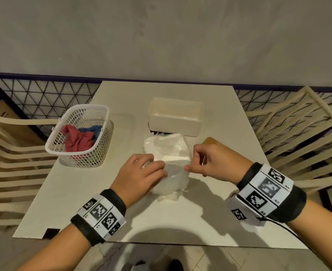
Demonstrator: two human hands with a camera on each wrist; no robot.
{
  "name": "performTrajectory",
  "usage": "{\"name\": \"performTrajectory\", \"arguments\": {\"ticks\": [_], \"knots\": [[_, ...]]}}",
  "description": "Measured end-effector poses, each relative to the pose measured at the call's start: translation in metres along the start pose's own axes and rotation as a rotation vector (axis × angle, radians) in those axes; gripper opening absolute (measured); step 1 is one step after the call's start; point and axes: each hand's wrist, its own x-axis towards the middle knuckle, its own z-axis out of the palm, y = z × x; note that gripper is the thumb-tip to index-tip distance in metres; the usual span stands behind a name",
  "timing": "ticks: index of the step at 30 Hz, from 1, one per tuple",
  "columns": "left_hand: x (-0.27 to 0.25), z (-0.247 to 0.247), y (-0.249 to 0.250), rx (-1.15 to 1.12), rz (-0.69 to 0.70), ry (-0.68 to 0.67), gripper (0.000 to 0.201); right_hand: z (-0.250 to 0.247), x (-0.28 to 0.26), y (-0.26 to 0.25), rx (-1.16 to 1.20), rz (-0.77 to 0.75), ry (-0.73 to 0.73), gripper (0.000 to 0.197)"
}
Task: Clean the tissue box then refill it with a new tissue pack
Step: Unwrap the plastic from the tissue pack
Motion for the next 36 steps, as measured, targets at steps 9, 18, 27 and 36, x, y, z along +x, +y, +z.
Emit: {"name": "performTrajectory", "arguments": {"ticks": [9,18,27,36], "knots": [[0.004,-0.019,-0.004,-0.356,-0.18,-0.119,0.042,0.01,0.033,-0.027,-0.312,-0.036,0.069,0.05],[0.028,-0.005,-0.023,-0.643,-0.905,-0.494,0.116,0.014,0.049,-0.03,-0.257,0.021,0.173,0.027],[0.016,-0.006,-0.035,-0.405,-0.855,-0.272,0.084,0.02,0.056,-0.018,0.347,0.113,0.406,0.02],[-0.052,0.05,0.026,0.058,-0.301,-0.573,0.092,0.098,0.035,0.052,0.543,0.441,0.329,0.02]]}}
